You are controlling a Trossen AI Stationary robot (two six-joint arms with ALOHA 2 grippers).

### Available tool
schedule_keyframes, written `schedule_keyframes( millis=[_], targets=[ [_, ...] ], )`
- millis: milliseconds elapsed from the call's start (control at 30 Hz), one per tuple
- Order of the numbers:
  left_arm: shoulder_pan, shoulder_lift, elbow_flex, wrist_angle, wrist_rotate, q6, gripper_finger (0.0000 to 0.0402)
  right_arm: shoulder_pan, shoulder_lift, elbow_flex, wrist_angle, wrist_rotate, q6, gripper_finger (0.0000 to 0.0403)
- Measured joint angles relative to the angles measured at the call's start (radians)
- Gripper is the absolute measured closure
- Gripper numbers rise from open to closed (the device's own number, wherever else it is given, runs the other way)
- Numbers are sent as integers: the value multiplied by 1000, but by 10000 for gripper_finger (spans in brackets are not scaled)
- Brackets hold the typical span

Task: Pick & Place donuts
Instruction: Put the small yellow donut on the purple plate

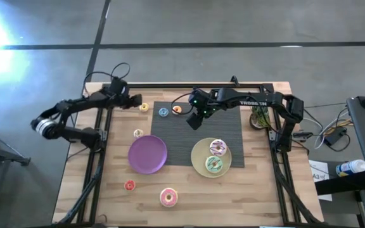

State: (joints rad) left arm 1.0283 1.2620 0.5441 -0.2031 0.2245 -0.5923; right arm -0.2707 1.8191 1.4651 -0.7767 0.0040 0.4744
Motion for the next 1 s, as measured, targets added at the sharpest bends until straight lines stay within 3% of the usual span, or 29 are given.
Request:
schedule_keyframes(
  millis=[300,567,733,1000],
  targets=[
    [-25,171,92,-29,3,68,247,0,0,0,-6,0,-4,188],
    [-72,262,146,-47,-34,76,341,0,0,0,-6,3,-8,188],
    [-89,269,145,-41,-53,40,394,2,0,0,-6,4,-8,188],
    [-132,162,139,-51,-28,15,400,7,-27,-1,-25,-1,-39,188]
  ],
)
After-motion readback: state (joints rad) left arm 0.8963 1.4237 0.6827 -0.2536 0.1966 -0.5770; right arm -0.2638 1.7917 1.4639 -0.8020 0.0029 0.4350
